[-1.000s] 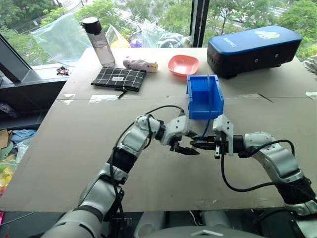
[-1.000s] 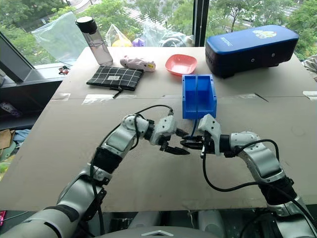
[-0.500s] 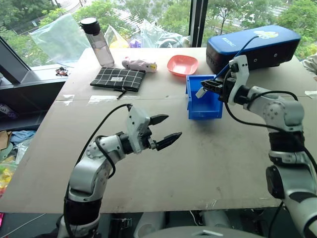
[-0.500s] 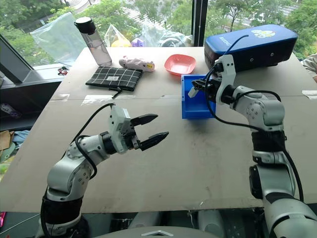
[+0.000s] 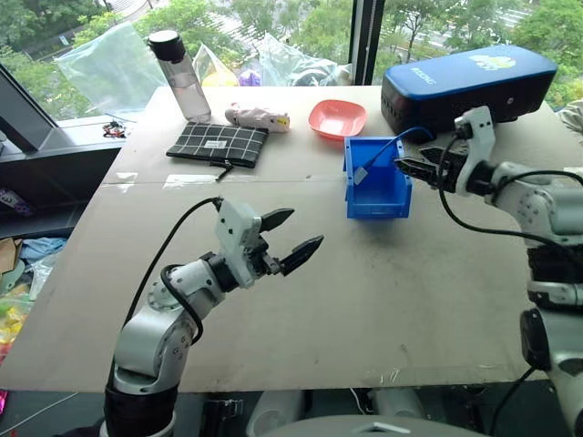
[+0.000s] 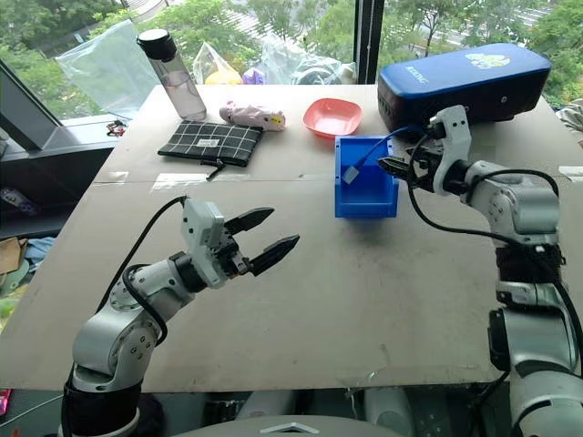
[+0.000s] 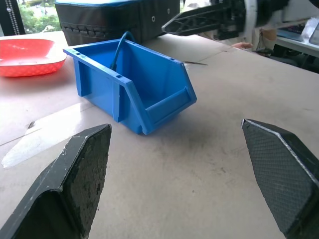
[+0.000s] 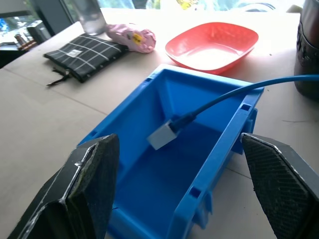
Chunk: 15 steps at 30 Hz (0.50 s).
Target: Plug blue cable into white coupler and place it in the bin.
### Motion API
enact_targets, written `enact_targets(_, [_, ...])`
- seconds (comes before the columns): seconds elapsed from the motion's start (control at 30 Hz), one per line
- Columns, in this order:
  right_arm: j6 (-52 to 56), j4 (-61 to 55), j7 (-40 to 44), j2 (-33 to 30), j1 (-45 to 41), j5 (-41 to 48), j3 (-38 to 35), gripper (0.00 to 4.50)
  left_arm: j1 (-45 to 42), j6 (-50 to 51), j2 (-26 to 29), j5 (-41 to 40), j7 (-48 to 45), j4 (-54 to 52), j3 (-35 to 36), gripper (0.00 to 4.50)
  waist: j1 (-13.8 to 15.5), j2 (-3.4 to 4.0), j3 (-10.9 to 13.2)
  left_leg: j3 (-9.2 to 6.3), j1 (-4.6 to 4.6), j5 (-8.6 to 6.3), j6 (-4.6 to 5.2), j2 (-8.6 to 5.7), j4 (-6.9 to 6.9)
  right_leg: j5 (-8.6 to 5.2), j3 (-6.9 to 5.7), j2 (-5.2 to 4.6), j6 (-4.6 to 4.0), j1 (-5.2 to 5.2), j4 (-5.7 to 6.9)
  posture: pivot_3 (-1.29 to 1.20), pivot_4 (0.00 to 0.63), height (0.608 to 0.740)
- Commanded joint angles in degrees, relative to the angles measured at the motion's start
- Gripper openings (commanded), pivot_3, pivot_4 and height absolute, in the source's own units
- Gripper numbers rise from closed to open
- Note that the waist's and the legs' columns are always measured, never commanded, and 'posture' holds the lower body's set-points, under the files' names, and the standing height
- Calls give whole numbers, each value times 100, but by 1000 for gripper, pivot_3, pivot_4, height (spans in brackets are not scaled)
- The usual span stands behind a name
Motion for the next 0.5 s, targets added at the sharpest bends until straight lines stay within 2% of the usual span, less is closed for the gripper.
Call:
enact_targets(0.03, [-267,-1635,590,-490,1006,558,-805,3907,240,227,330,-479,-60,-415,394,4260,-1,4,2,2,0,-1,2,1,-2,0,0,0,0,-1,0,0,150,740])
enact_targets(0.1, [-748,-2108,972,-827,1973,374,-1157,3907,512,310,635,-678,-222,-514,615,4260,-8,8,2,6,7,-7,12,2,-3,0,0,1,0,3,1,0,150,740])
enact_targets(0.2, [-2312,-2128,1923,-1185,3888,-379,-1889,3907,1067,385,1165,-958,-587,-579,1113,4260,53,7,2,8,22,-15,25,5,-5,-2,-3,4,1,20,-4,0,150,740])
enact_targets(0.33, [-3330,-1462,2640,-1280,5091,-510,-2624,3907,1932,288,1627,-1175,-1042,-695,1634,4260,49,36,20,44,36,-19,33,5,2,-2,17,3,1,29,-6,0,150,740])
enact_targets(0.5, [-4128,-764,3085,-1334,5743,-627,-3030,3907,2555,40,1810,-1190,-1330,-726,1958,4260,61,32,22,58,52,-23,39,10,4,-17,25,6,-21,43,-8,0,150,740])
